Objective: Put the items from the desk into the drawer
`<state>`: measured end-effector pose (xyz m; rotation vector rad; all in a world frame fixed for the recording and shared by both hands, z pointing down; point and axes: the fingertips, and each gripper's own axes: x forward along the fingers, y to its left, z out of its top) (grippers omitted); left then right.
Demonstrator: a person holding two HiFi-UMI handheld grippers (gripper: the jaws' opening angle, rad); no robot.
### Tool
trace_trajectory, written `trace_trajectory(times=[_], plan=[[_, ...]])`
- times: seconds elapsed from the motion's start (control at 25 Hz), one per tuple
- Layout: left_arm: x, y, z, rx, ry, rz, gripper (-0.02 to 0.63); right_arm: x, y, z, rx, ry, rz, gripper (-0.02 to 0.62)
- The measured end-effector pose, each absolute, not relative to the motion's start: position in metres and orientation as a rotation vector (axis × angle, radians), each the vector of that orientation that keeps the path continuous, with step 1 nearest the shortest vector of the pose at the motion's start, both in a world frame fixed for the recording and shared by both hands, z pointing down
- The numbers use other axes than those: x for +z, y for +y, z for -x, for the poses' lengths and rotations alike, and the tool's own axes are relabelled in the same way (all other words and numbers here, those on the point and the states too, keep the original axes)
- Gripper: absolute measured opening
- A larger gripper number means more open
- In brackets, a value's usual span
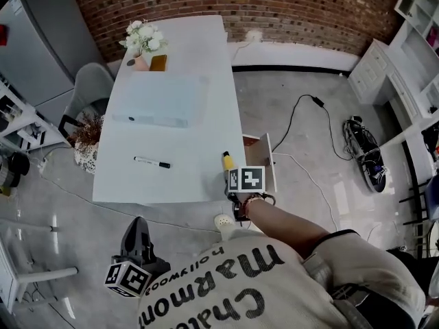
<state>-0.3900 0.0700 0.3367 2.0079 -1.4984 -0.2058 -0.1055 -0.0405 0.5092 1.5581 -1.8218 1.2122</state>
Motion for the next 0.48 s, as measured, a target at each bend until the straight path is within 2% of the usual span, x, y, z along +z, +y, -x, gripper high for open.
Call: trace_trajectory(times=[0.48], plan=[[0.346,0.101,0.365,-0.209,-1.378,-2.074,0.003,0.476,0.029,0.050,1.227,-1.821,-1.743,0.124]])
